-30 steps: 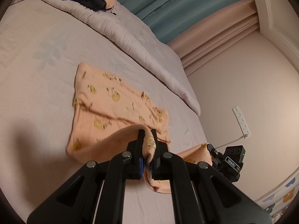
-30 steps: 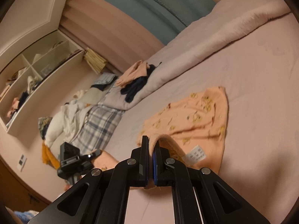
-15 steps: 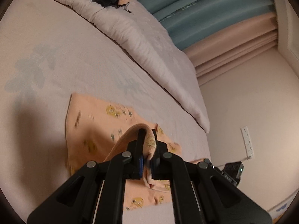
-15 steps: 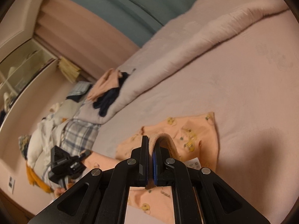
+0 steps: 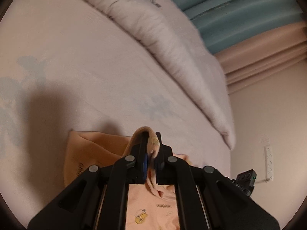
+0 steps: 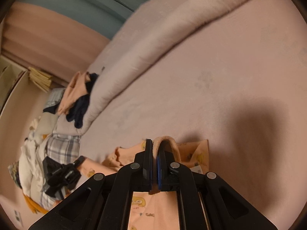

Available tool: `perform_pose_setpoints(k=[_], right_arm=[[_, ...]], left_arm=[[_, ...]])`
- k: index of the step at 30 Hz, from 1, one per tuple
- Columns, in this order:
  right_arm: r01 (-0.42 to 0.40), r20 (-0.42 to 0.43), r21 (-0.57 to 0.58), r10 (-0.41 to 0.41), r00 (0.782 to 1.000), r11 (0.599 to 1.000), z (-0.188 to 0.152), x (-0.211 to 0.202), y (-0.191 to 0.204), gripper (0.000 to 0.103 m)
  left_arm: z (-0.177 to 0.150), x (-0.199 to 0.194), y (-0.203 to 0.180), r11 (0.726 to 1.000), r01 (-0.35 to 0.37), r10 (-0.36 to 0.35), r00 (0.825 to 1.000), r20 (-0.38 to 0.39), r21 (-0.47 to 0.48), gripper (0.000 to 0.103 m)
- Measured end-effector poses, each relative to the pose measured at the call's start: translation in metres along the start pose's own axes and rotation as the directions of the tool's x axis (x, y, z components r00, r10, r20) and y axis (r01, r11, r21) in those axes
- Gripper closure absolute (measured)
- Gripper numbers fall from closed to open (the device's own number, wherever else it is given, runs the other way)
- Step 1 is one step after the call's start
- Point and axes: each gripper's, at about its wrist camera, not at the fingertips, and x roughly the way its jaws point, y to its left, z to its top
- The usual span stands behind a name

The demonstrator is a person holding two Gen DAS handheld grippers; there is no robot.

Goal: Fold small clothes

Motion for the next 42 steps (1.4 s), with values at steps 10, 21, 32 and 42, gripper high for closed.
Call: perform_pose_setpoints(k=[10,21,32,42], right_arm=[[-0.057,0.019,0.358,0.054,0.998,0.932,0.012,0.001,-0.051,0.046],[-0.082,0.131,0.089,0.070,0.989,0.993,-0.022,-0.069,-0.042,0.046],[-0.241,-0.214,-0.250,0.190,0.958,0.938,-0.071,-0.026,0.031,0.046],[-0.087,-0.056,-0.148,0.080,0.995,0.985,-0.017,0.023,0.024,0.046]], left_arm=[[0.022,-0.002,0.061,0.957,-0.017,0.038,0.997,0.064,-0.291,0.079],[0.005,-0.056,0.057,0.996,-0.029,0.036,0.996,0.079,-0.084,0.079],[-0.061,0.005,-0.014,0.965,0.212,-0.168,0.952,-0.256,0.156,0.078],[-0.016,0.102,-0.048,0.989,0.118,-0.102,0.982,-0.161,0.093,0.071]])
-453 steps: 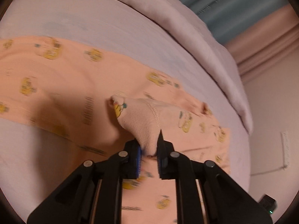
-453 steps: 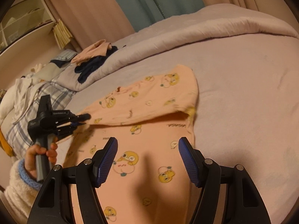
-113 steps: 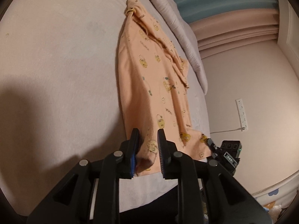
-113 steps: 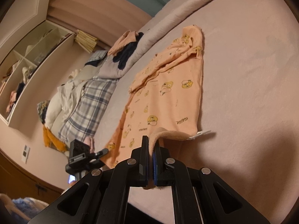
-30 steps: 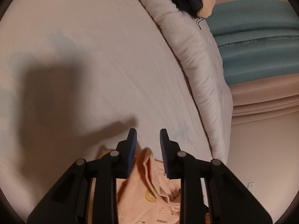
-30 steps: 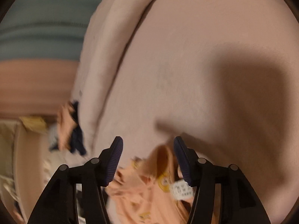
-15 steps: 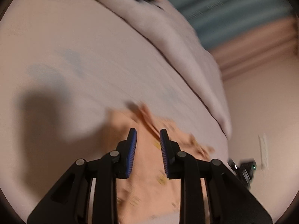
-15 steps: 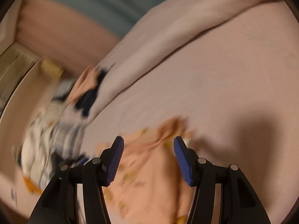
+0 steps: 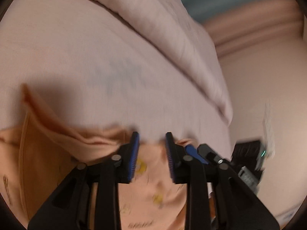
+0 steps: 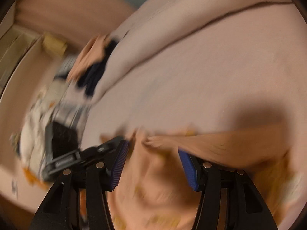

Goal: Fold small clothes

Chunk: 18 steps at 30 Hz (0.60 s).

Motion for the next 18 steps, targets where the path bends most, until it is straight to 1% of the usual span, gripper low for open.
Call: perform_pose_setpoints(k=[1,2,3,4,5,6,8,10,12,13,14,16,18], right_arm=[[-0.011,0.013,0.018,0.011,1.000,1.000,0.002,-0.007,-0.005,0.046],[-0.028,0.018,0.024,0.027,0.999,0.999,0.000,-0.015,-0.009,0.046],[-0.034,0.023,0.006,0.033,0.999,0.999,-0.003,-0.027,-0.011,0.046],[-0.020,0.031,-0.022,0.021,0.999,1.000,-0.008,-0.038,-0.010,0.046],[0.012,0.046,-0.057,-0.010,0.999,0.998,-0.015,-0.056,-0.013,0.046],[0.027,0.054,-0.068,-0.023,0.998,0.997,-0.018,-0.063,-0.014,0.046],[0.048,0.065,-0.077,-0.043,0.997,0.996,-0.031,-0.086,-0.018,0.046],[0.035,0.077,-0.072,-0.029,0.997,0.997,-0.046,-0.109,-0.025,0.046],[0.016,0.086,-0.071,-0.010,0.996,0.997,-0.065,-0.133,-0.030,0.046],[0.017,0.093,-0.069,-0.010,0.996,0.997,-0.067,-0.130,-0.023,0.046],[0.026,0.096,-0.068,-0.019,0.995,0.997,-0.078,-0.139,-0.026,0.046],[0.032,0.096,-0.069,-0.025,0.995,0.997,-0.088,-0.140,-0.023,0.046],[0.021,0.080,-0.068,-0.015,0.997,0.997,-0.099,-0.136,-0.018,0.046]], left_arm=[[0.003,-0.003,0.002,1.000,0.000,0.001,1.000,0.020,-0.013,0.068],[0.003,-0.009,0.003,1.000,-0.005,0.005,1.000,0.030,-0.004,0.068],[0.001,-0.015,0.004,1.000,-0.006,0.006,1.000,0.030,0.014,0.068],[-0.006,-0.027,0.008,0.999,-0.031,0.029,0.999,0.040,0.032,0.068],[-0.011,-0.036,0.013,0.998,-0.051,0.049,0.998,0.048,0.036,0.068],[-0.016,-0.047,0.019,0.998,-0.060,0.058,0.997,0.056,0.034,0.068],[-0.027,-0.072,0.033,0.998,-0.054,0.053,0.996,0.071,0.016,0.068],[-0.044,-0.104,0.046,0.999,-0.040,0.040,0.995,0.097,-0.001,0.068],[-0.058,-0.129,0.054,0.999,-0.036,0.037,0.992,0.122,-0.011,0.064],[-0.067,-0.147,0.062,0.999,-0.038,0.041,0.988,0.150,-0.021,0.059],[-0.074,-0.159,0.068,0.999,-0.037,0.041,0.984,0.171,-0.028,0.056],[-0.087,-0.175,0.074,0.999,-0.027,0.036,0.980,0.195,-0.047,0.056],[-0.104,-0.179,0.079,0.998,-0.005,0.016,0.983,0.182,-0.062,0.056]])
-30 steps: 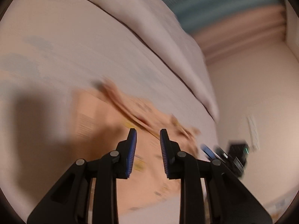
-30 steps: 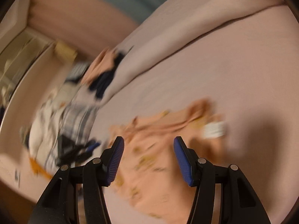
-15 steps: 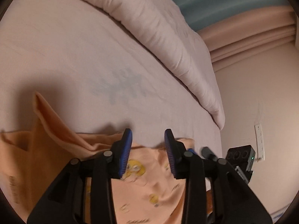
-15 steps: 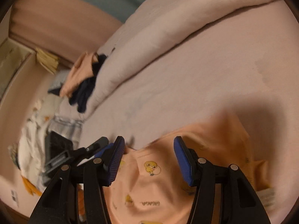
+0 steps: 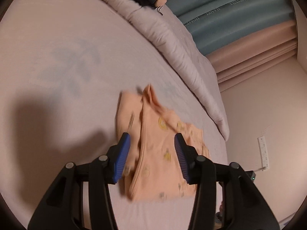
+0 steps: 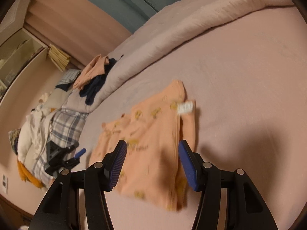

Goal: Fold small clothes

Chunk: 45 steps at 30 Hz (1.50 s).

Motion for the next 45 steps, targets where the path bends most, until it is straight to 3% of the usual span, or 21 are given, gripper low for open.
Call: perform_pose_setpoints(k=[6,11,17,18,20,21,22,23,26,29,35,36,38,45], right_arm=[[0.015,-0.064,-0.036,-0.018,0.998,0.999,-0.028,0.023,0.015,0.046],[0.080,-0.082,-0.061,-0.085,0.993,0.995,-0.035,0.028,0.014,0.046],[0.051,-0.084,-0.088,-0.059,0.995,0.995,-0.046,0.026,0.012,0.046],[0.038,-0.088,-0.099,-0.047,0.995,0.994,-0.047,0.029,0.014,0.049],[0.038,-0.097,-0.131,-0.051,0.994,0.991,-0.048,0.035,0.017,0.063],[0.044,-0.101,-0.155,-0.060,0.993,0.987,-0.047,0.040,0.020,0.070],[0.061,-0.098,-0.182,-0.080,0.992,0.981,-0.046,0.044,0.022,0.087],[0.079,-0.088,-0.198,-0.098,0.991,0.977,-0.045,0.045,0.023,0.092],[0.119,-0.045,-0.216,-0.132,0.990,0.969,-0.043,0.043,0.024,0.099],[0.179,-0.017,-0.201,-0.186,0.982,0.963,-0.042,0.034,0.019,0.099],[0.162,0.000,-0.176,-0.165,0.986,0.971,-0.046,0.012,0.013,0.099],[0.154,-0.004,-0.169,-0.157,0.988,0.973,-0.045,0.011,0.012,0.093],[0.158,0.001,-0.158,-0.160,0.987,0.975,-0.044,0.010,0.012,0.057],[0.167,-0.050,-0.224,-0.183,0.982,0.960,-0.043,0.042,0.019,0.056]], left_arm=[[-0.043,0.006,0.000,0.998,0.042,-0.038,0.997,-0.068,0.054,0.056],[-0.049,0.012,0.011,0.997,0.054,-0.049,0.995,-0.085,0.061,0.056],[-0.059,0.021,0.001,0.988,0.107,-0.093,0.987,-0.127,0.107,0.058],[-0.060,0.023,0.000,0.987,0.115,-0.100,0.986,-0.132,0.113,0.060],[-0.063,0.027,-0.004,0.985,0.109,-0.088,0.985,-0.149,0.138,0.079],[-0.063,0.031,-0.006,0.985,0.086,-0.063,0.986,-0.154,0.150,0.084],[-0.063,0.035,-0.006,0.985,0.074,-0.049,0.986,-0.162,0.153,0.093],[-0.063,0.037,-0.007,0.986,0.059,-0.034,0.986,-0.163,0.156,0.098],[-0.061,0.034,-0.005,0.989,0.038,-0.018,0.991,-0.135,0.141,0.099],[-0.058,0.024,-0.001,0.991,0.030,-0.018,0.995,-0.097,0.129,0.100],[-0.058,0.018,0.010,0.994,0.058,-0.048,0.993,-0.107,0.097,0.099],[-0.058,0.018,0.010,0.994,0.061,-0.051,0.993,-0.107,0.091,0.099],[-0.058,0.019,0.010,0.993,0.082,-0.072,0.991,-0.111,0.081,0.099],[-0.059,0.033,0.005,0.992,0.094,-0.078,0.984,-0.161,0.088,0.095]])
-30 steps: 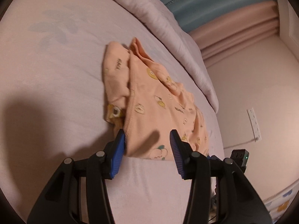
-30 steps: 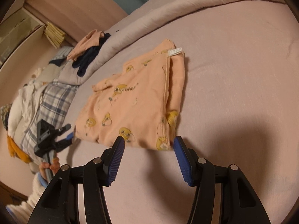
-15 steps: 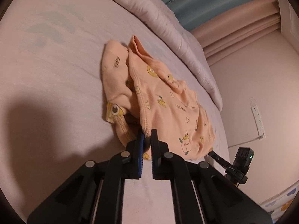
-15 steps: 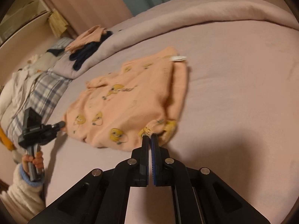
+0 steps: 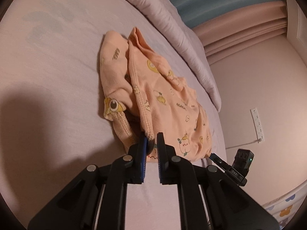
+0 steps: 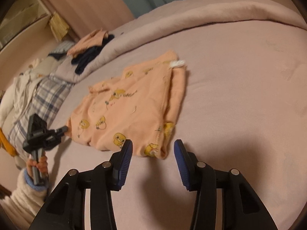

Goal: Fold small clothes

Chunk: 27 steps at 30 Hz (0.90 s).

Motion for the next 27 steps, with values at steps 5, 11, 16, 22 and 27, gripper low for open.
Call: perform_pose_setpoints(k=[5,11,16,22,27], right_arm=[[0.035,-0.030,-0.053,-0.037,0.999,0.998,-0.003,0.017,0.013,0.092],[0.032,0.021,0.010,-0.032,0.999,0.999,-0.006,-0.009,-0.002,0.094],[0.040,0.012,0.034,-0.040,0.999,0.999,-0.010,-0.019,-0.008,0.095],[0.141,-0.057,0.048,-0.138,0.989,0.989,-0.015,-0.017,-0.024,0.096],[0.163,0.072,-0.018,-0.161,0.984,0.987,0.002,-0.053,-0.010,0.096]], left_arm=[[-0.002,0.004,-0.004,1.000,-0.004,0.004,1.000,-0.012,0.025,0.099],[-0.007,-0.017,0.003,1.000,0.023,-0.023,0.999,0.037,0.007,0.100],[-0.009,-0.030,0.013,0.999,0.029,-0.028,0.998,0.050,-0.027,0.100],[-0.007,-0.045,0.036,0.988,-0.130,0.135,0.989,0.057,-0.089,0.101],[0.001,-0.073,0.033,0.981,-0.181,0.188,0.972,0.139,-0.067,0.101]])
